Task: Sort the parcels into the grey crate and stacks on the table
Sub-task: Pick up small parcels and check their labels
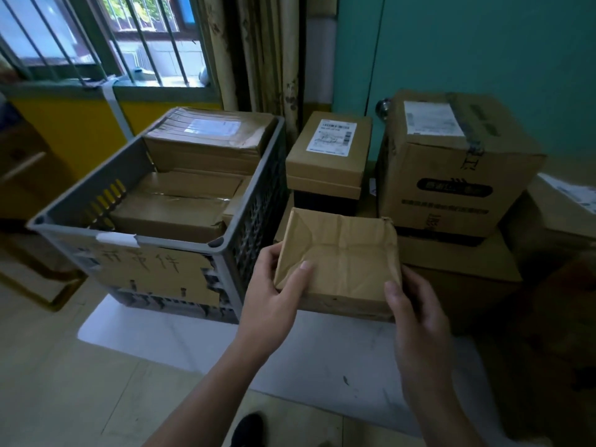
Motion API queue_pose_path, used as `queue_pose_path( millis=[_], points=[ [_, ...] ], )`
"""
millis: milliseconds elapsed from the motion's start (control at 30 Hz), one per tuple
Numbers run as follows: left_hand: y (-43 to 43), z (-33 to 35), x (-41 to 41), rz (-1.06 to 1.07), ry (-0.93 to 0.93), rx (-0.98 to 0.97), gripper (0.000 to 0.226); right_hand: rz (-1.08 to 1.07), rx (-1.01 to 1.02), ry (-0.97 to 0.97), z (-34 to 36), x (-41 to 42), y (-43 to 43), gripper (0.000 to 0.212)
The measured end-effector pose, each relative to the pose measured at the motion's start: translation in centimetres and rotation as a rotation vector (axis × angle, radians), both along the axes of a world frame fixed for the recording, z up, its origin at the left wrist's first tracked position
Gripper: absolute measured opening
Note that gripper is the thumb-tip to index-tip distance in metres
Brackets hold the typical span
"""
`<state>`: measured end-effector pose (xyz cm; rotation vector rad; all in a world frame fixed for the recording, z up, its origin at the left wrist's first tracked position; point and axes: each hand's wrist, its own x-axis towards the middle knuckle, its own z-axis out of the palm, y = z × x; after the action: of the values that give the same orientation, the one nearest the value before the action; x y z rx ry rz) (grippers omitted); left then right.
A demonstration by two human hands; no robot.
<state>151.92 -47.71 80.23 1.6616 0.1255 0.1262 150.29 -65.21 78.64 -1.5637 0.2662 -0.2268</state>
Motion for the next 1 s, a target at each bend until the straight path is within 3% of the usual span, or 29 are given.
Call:
queue_pose_path(
  millis=[300,433,600,700,833,1000],
  points=[
    [6.3,3.3,1.2,-0.092,-0.112,-0.022,0.059,-0.020,0.075,-0.056,4.1,1.1,5.7,0.017],
    [10.5,4.8,3.0,-0.089,-0.161,-0.002,0.065,-0.001,0.049,-0.106,5.7,3.0,9.5,0.023],
    [15.6,6.2,5.3,-0.028,-0.179,0.066,0.059,0.044,0.008,-0.124,7.5,5.9,14.1,0.030],
    [18.6,6.7,6.7,0.036,-0.152,0.150,0.064,0.094,-0.063,-0.093,8.2,7.9,16.7,0.023],
    [22.8,6.9,8.9,0.079,-0.100,0.157,0.043,0.206,-0.137,-0.039,8.6,10.9,20.3,0.019],
    [27.1,7.0,11.6,0.143,0.016,0.284,0.045,0.308,-0.200,-0.026,8.2,14.1,24.8,0.014]
  ],
)
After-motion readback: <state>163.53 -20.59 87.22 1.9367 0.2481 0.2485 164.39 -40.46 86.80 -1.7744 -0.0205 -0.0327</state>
